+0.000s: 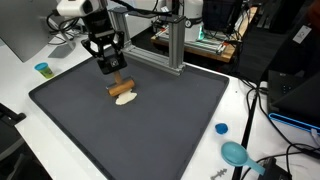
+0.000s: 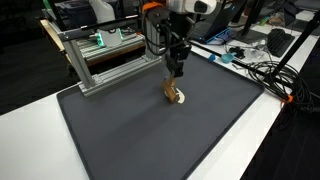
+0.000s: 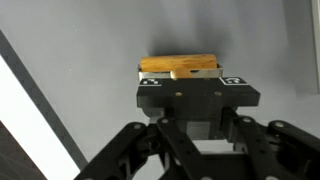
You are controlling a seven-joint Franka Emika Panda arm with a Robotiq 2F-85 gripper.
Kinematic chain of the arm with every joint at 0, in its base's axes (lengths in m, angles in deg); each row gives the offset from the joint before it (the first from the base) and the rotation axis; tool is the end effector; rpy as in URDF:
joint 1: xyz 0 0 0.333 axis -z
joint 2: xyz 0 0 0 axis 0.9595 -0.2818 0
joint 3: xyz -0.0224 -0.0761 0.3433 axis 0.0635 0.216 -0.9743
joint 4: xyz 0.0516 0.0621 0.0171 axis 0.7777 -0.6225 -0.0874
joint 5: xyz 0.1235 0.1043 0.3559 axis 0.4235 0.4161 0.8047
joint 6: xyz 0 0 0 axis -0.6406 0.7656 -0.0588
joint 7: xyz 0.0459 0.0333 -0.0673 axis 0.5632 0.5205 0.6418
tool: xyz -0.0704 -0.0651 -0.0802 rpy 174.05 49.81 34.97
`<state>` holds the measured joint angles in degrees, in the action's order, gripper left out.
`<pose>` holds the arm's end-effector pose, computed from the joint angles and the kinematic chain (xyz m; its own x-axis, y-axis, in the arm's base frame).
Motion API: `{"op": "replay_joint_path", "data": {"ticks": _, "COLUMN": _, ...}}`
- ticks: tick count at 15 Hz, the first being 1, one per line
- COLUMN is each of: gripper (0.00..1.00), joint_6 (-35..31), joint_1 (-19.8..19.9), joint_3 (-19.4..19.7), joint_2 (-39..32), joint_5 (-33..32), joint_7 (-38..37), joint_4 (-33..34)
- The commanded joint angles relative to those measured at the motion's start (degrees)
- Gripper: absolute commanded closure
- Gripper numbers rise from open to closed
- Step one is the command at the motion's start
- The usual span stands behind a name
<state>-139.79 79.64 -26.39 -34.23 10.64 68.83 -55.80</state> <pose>0.6535 -0.0342 0.3558 0.3819 0.9240 -0.0193 0.9241 -0.3814 0.0256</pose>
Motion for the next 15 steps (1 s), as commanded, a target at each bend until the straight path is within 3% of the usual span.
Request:
{"op": "replay_joint_path", "data": {"ticks": 1, "gripper": 0.79, "joint_6": -1.85, "joint_1": -1.25, "joint_3": 0.24, "joint_2": 0.95, "joint_5": -2.15, "joint_7": 0.41, "joint_4": -2.32}}
{"op": "replay_joint_path", "data": {"ticks": 15, "gripper": 0.79, "joint_6": -5.25, "joint_1": -4.46, "joint_3": -1.43, "joint_2": -0.41, "joint_5": -3.18, "joint_7": -0.26, "joint_4": -5.01}}
